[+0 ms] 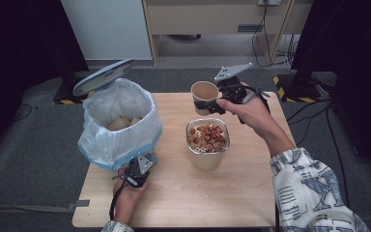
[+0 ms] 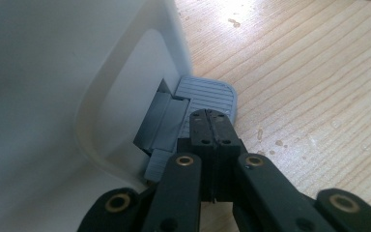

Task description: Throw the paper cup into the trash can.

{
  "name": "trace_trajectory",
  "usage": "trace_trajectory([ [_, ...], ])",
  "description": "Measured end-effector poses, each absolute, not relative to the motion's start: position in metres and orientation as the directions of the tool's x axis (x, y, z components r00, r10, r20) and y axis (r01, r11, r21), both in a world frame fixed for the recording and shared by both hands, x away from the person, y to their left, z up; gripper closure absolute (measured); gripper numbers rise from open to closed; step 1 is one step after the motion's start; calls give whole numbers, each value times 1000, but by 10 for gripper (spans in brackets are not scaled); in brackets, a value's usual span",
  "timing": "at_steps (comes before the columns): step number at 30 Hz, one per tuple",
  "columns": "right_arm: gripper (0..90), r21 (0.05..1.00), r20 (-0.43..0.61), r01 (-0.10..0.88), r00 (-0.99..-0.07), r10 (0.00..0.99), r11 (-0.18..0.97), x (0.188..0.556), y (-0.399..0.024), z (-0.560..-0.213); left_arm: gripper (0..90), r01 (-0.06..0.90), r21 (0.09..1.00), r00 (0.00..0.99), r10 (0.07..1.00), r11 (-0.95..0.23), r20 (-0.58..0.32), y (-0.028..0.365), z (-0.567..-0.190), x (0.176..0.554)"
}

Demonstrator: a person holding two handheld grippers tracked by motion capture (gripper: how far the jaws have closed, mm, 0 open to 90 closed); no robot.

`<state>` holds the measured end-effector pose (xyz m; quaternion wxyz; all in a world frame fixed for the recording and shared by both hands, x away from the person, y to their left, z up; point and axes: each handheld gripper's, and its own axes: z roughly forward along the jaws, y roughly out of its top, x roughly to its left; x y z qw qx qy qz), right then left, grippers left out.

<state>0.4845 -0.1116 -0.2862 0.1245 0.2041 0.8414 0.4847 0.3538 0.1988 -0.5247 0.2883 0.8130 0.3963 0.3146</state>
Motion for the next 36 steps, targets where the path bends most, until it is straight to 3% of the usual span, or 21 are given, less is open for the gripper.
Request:
trace_trajectory([
  [36,299,891,63,224,-922,382,394,476,7,-270,894,463,719,487,826,-519,284,199,-525,354],
])
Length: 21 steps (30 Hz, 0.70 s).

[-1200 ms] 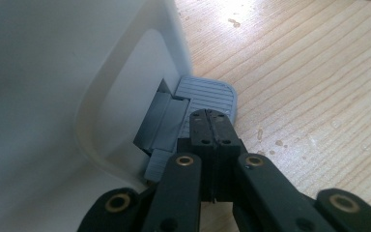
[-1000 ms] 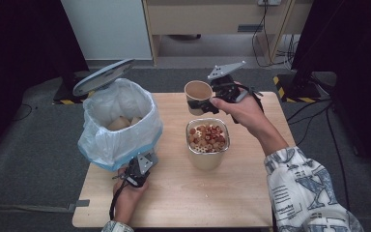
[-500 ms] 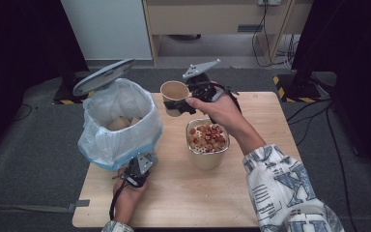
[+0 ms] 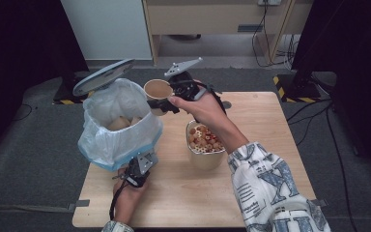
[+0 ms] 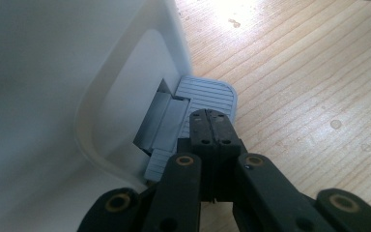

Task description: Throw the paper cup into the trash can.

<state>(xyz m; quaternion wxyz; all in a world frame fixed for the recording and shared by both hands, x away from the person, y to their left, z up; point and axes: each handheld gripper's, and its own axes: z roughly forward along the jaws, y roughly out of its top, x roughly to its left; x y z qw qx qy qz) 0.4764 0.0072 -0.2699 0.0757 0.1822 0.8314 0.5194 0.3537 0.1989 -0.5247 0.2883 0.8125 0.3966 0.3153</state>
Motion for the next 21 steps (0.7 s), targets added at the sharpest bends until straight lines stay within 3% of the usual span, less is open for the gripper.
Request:
trace_trajectory([
  [18,287,893,61,218,-926,373,394,482,60,-279,893,464,719,486,827,-517,281,199,-525,354],
  [20,265,893,42,205,-924,380,401,483,65,-282,894,464,719,487,827,-518,281,199,-525,354],
  [21,177,900,26,184,-927,374,394,483,68,-284,893,465,719,487,827,-517,280,199,-525,354],
])
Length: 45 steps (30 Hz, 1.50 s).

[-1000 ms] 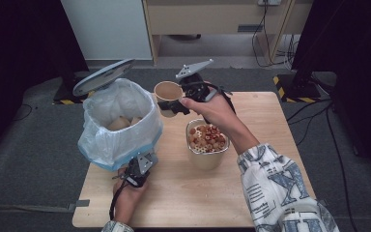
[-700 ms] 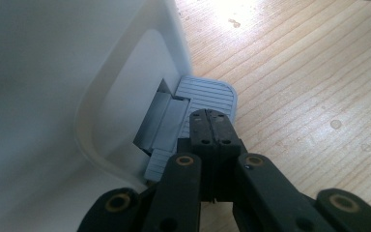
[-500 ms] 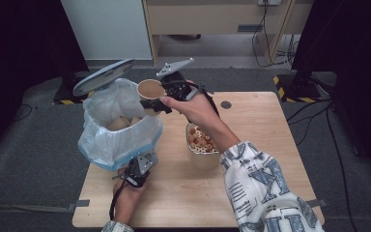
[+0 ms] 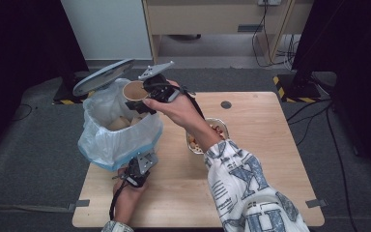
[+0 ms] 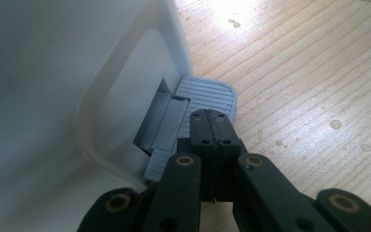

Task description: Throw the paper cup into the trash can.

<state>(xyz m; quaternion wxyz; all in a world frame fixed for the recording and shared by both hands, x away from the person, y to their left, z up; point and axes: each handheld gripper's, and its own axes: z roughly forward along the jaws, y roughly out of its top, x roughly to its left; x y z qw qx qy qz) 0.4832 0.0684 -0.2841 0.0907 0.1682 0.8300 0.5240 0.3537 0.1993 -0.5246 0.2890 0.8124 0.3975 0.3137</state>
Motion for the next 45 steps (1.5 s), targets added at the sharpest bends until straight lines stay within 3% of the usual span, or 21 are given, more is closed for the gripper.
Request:
trace_trajectory([
  [1,118,904,26,181,-927,373,387,483,71,-286,894,464,719,487,827,-517,280,199,-525,354],
  [4,79,904,12,166,-931,366,393,481,72,-287,894,464,720,487,827,-516,279,199,-525,354],
  [45,76,905,9,208,-881,474,370,490,1,-291,893,463,720,487,827,-517,281,199,-525,354],
])
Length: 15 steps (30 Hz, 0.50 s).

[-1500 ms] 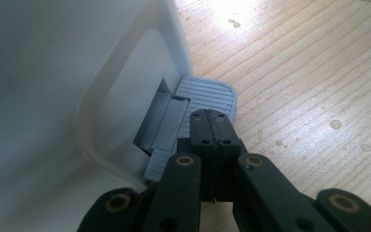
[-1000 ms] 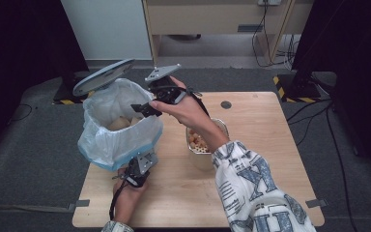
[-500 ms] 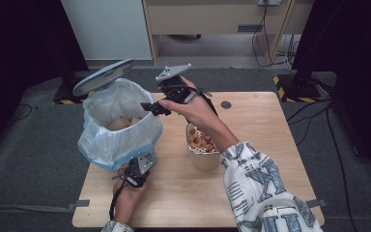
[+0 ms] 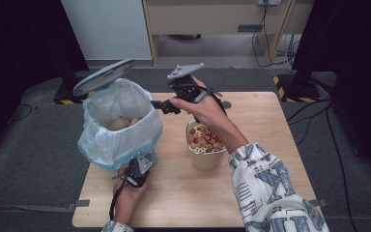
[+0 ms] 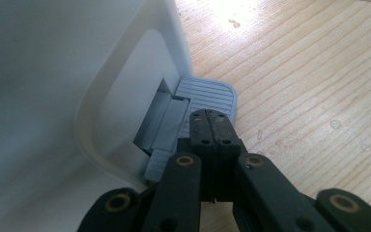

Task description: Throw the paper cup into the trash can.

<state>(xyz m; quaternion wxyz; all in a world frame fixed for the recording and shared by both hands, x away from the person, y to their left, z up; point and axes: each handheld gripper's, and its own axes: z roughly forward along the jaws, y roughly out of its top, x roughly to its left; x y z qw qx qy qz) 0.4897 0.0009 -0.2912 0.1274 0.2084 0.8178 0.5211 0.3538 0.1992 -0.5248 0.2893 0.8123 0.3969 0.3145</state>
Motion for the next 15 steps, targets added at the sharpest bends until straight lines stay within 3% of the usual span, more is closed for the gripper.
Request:
trace_trajectory([
  [15,76,910,29,239,-852,522,339,495,-35,-296,893,463,724,487,829,-511,274,199,-525,354],
])
